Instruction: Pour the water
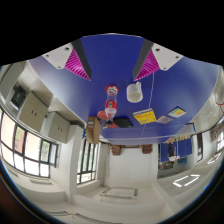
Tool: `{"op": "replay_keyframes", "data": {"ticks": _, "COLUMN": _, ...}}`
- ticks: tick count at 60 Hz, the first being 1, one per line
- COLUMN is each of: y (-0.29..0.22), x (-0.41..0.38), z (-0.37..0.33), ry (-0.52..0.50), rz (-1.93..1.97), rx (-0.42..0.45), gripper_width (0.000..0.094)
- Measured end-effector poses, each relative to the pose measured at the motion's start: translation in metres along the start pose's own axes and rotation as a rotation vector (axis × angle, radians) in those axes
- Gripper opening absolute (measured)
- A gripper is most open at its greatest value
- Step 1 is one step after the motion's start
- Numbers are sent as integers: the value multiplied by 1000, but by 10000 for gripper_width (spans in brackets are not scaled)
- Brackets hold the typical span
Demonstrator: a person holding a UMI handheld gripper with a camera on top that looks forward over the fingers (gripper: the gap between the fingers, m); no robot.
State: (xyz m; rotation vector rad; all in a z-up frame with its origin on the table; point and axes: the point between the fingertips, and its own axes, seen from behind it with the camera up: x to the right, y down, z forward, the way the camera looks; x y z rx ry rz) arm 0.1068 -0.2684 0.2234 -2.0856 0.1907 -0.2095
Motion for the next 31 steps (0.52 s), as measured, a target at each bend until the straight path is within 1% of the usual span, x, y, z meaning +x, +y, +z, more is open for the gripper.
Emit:
{"op": "replay_keyframes", "data": {"ticks": 5, "y": 14, "x": -4, "z": -39, "ry": 15, "rz": 3, "rx": -5, "gripper_width": 856}}
{"op": "replay_keyframes", "data": {"ticks": 12, "y": 27, "x": -14, "z": -79, "ry": 10, "rz": -1, "rx": 1, "gripper_width": 853}}
{"op": "replay_keyframes", "data": {"ticks": 17, "y": 34, "x": -23, "z": -99, "ry": 4, "rz": -13, "rx": 1, "gripper_width": 854}}
{"op": "replay_keyframes", "data": {"ticks": 23, "y": 30, "x": -25, "z": -112, "ry": 18, "rz": -35, "rx": 32, "gripper_width": 854}}
{"op": "replay_keyframes", "data": {"ticks": 31, "y": 32, "x": -37, "z": -124, "ry": -10, "rz": -46, "rx": 39, "gripper_width": 851}}
